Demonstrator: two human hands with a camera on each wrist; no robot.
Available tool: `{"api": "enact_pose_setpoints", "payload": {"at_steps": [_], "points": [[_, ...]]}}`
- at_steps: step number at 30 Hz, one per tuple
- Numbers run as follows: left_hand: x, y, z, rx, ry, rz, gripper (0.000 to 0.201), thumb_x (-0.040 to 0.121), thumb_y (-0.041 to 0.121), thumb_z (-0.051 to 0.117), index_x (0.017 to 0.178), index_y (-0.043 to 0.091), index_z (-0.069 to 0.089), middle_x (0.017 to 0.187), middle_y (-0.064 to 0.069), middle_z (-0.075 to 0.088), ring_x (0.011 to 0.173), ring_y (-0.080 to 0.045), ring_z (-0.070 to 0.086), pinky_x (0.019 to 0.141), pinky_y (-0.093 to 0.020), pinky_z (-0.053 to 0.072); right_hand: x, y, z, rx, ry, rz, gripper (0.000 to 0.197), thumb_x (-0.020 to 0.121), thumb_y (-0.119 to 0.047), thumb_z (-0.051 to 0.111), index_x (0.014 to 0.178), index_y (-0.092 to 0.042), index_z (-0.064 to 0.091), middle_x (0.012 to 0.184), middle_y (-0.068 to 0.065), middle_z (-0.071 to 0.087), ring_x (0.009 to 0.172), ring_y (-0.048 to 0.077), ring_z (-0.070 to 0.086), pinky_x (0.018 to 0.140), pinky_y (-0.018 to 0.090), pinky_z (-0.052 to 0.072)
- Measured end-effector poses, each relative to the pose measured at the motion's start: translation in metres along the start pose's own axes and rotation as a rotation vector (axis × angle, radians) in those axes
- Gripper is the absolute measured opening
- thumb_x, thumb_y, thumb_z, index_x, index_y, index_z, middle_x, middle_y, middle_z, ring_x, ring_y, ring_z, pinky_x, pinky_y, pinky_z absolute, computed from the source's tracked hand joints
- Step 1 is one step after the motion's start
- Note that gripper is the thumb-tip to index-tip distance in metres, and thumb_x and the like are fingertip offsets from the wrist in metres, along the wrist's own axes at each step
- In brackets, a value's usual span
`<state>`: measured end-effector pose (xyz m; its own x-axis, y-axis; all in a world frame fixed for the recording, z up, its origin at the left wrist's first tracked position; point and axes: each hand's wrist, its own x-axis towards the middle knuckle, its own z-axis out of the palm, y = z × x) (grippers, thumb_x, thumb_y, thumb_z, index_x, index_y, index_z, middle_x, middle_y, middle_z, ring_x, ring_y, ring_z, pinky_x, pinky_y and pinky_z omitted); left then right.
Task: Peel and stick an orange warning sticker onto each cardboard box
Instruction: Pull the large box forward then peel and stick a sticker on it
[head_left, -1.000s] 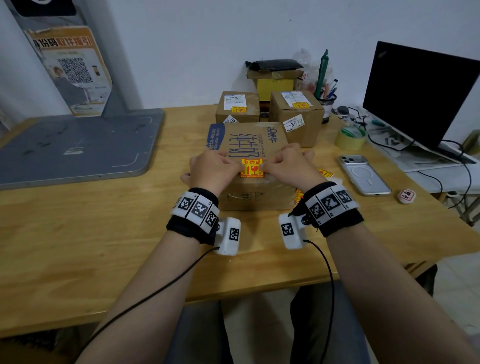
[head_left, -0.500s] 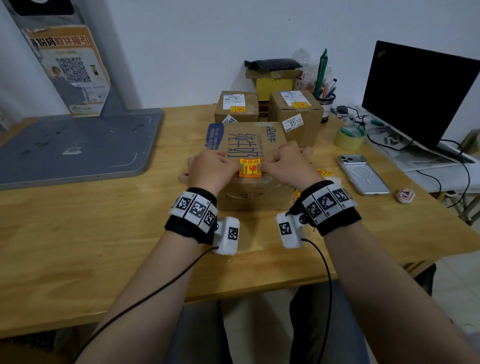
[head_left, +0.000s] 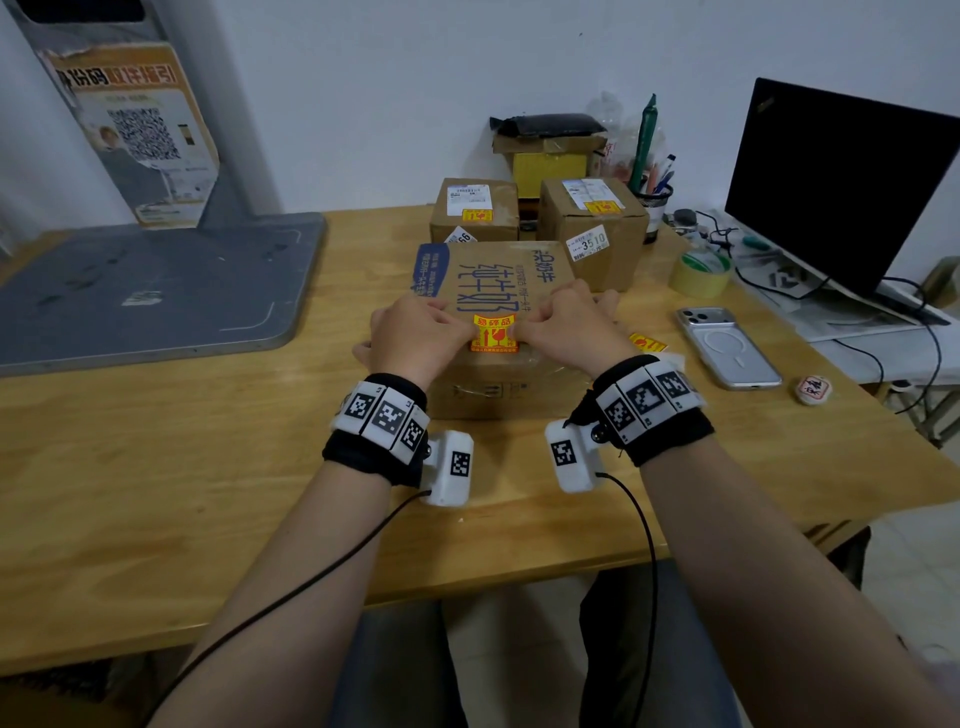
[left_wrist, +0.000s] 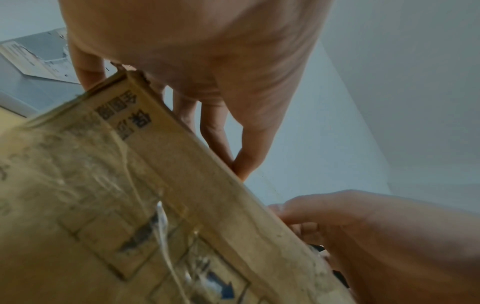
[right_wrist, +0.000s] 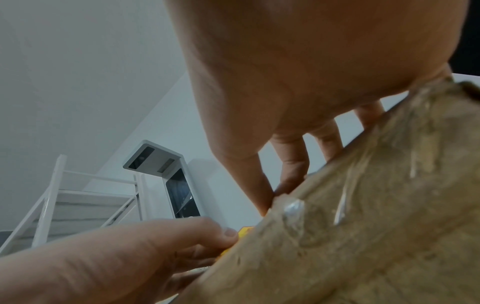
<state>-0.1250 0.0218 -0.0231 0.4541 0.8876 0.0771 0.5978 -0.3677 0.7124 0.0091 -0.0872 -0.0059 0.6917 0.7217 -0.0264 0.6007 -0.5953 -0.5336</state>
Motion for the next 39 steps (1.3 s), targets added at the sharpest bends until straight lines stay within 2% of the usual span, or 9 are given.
{"api": "enact_pose_setpoints", "payload": {"at_steps": [3,9,14,19,23,27,31,36,39], "points": [[0.001,0.000,0.000,-0.009,0.021,-0.013,0.014,0.077,0.047,0.075,0.079,0.033,0.075,0.137,0.021,0.063,0.136,-0.022,0.041,0.103,-0.049,0.027,-0.001,-0.001,0.000,-0.003,0.012,0.003,0.034,0.092,-0.051,0.064,0.106,-0.020,0.071,0.118,0.000,0.035,0.132,0.033,0.028,0.110,0.051,0.029],[0.002,-0.002,0.004,0.007,0.040,-0.007,0.024,0.076,0.047,0.073,0.092,0.029,0.079,0.134,0.022,0.063,0.133,-0.021,0.043,0.102,-0.051,0.028,-0.002,-0.001,0.001,-0.004,0.021,0.011,0.041,0.091,-0.053,0.065,0.112,-0.018,0.070,0.117,-0.001,0.034,0.133,0.033,0.028,0.108,0.052,0.029],[0.002,-0.003,0.006,0.004,0.040,-0.017,0.017,0.076,0.045,0.072,0.081,0.029,0.077,0.132,0.024,0.063,0.132,-0.020,0.042,0.100,-0.049,0.028,-0.005,-0.003,0.000,0.001,0.019,-0.003,0.031,0.091,-0.051,0.067,0.096,-0.020,0.068,0.116,0.000,0.036,0.130,0.032,0.029,0.107,0.049,0.029],[0.001,-0.003,0.007,0.005,0.062,-0.018,0.022,0.076,0.044,0.070,0.093,0.030,0.070,0.130,0.023,0.063,0.132,-0.020,0.043,0.100,-0.049,0.027,-0.006,-0.004,0.000,-0.013,0.023,0.010,0.030,0.089,-0.054,0.068,0.089,-0.024,0.066,0.115,0.000,0.037,0.132,0.033,0.029,0.108,0.051,0.029],[-0.001,-0.003,0.006,0.012,0.060,-0.001,0.024,0.078,0.044,0.071,0.097,0.030,0.071,0.132,0.021,0.063,0.133,-0.021,0.042,0.106,-0.052,0.028,-0.007,-0.002,0.000,-0.028,0.029,0.010,0.045,0.086,-0.058,0.071,0.106,-0.017,0.071,0.126,0.001,0.046,0.134,0.035,0.029,0.108,0.054,0.029],[-0.001,-0.003,0.007,0.025,0.060,0.006,0.023,0.078,0.047,0.072,0.091,0.030,0.079,0.133,0.022,0.061,0.133,-0.021,0.041,0.105,-0.054,0.027,-0.010,0.001,0.000,-0.007,0.103,-0.055,0.032,0.082,-0.057,0.078,0.082,-0.026,0.072,0.122,-0.009,0.052,0.129,0.030,0.031,0.100,0.048,0.030],[-0.006,0.001,0.003,0.031,0.044,0.015,0.020,0.078,0.048,0.073,0.065,0.035,0.065,0.134,0.019,0.061,0.134,-0.023,0.041,0.105,-0.054,0.026,-0.013,-0.002,0.002,0.209,0.143,-0.221,0.042,0.102,-0.055,0.051,0.089,-0.031,0.082,0.114,-0.003,0.066,0.130,0.025,0.035,0.108,0.049,0.036],[-0.005,-0.001,0.002,0.092,0.063,0.032,0.027,0.080,0.058,0.066,0.085,0.034,0.078,0.130,0.021,0.065,0.131,-0.023,0.046,0.099,-0.050,0.027,-0.012,-0.004,0.011,0.121,0.056,-0.242,0.064,0.107,-0.052,0.030,0.075,-0.035,0.083,0.140,0.004,0.062,0.138,0.026,0.039,0.115,0.053,0.027],[-0.004,-0.003,0.001,0.043,0.073,0.041,0.041,0.096,0.058,0.046,0.075,0.036,0.074,0.113,0.012,0.073,0.121,-0.022,0.053,0.099,-0.050,0.025,-0.013,-0.006,0.010,0.077,0.056,-0.219,0.061,0.109,-0.048,0.032,0.076,-0.035,0.082,0.146,0.001,0.058,0.140,0.025,0.036,0.112,0.051,0.024]]}}
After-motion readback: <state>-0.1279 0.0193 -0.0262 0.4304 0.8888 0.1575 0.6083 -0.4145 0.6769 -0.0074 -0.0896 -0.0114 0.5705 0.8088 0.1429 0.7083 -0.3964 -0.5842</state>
